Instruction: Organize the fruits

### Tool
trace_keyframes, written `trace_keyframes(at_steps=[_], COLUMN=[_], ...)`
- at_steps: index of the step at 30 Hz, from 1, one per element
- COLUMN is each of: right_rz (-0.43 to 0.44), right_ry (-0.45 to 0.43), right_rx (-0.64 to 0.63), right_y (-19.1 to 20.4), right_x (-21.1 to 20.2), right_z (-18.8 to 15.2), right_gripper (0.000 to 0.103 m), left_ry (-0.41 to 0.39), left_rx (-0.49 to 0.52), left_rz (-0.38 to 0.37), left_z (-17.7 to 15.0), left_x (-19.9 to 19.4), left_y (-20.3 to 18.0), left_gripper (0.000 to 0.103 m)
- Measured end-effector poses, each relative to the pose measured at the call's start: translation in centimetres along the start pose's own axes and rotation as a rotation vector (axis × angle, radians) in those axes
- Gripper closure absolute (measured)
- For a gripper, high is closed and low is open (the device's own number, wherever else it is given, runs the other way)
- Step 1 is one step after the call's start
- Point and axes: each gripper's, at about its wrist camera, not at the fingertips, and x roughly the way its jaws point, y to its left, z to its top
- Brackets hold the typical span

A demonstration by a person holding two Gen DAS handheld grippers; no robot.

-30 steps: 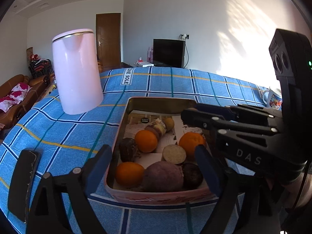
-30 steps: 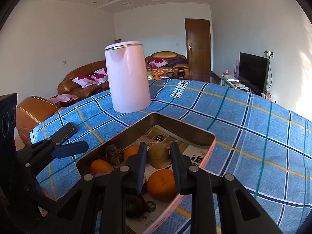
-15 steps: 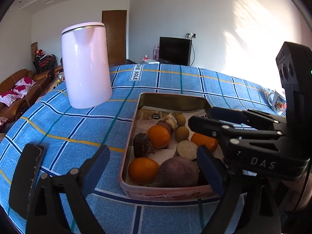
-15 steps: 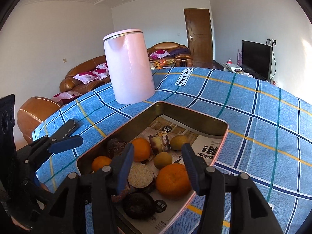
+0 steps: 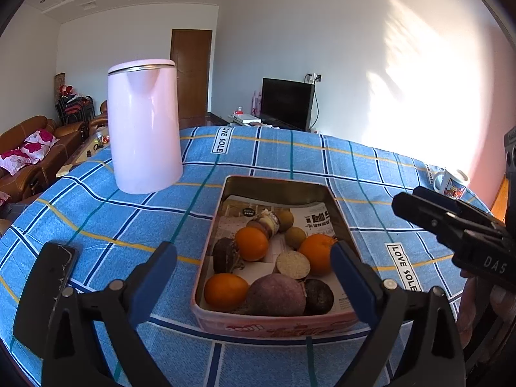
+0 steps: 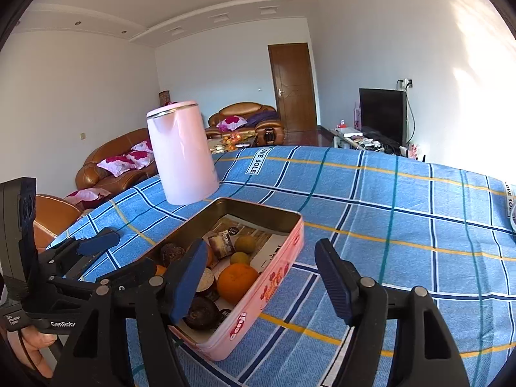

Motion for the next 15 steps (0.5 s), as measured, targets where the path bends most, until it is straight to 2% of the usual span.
trace_keyframes(at_steps=[7, 15], right_rz=[-0.038, -0.053], right_ry=[-0.067, -0.099], right_rx=[0.0, 0.011], right_y=[-0.1, -0.5], right_x=[-2.8, -5.0], right_z=[-0.1, -0.3], right_gripper=[0.03, 0.029], left_ry=[-0.024, -0.036], left_rx=[-0.009, 0.008], left_rz=[0.003, -0.001], left_z=[0.3, 0.6], left_x=[-0.7, -1.2], left_y=[-0.2, -1.1], left_gripper=[0.002, 0.002])
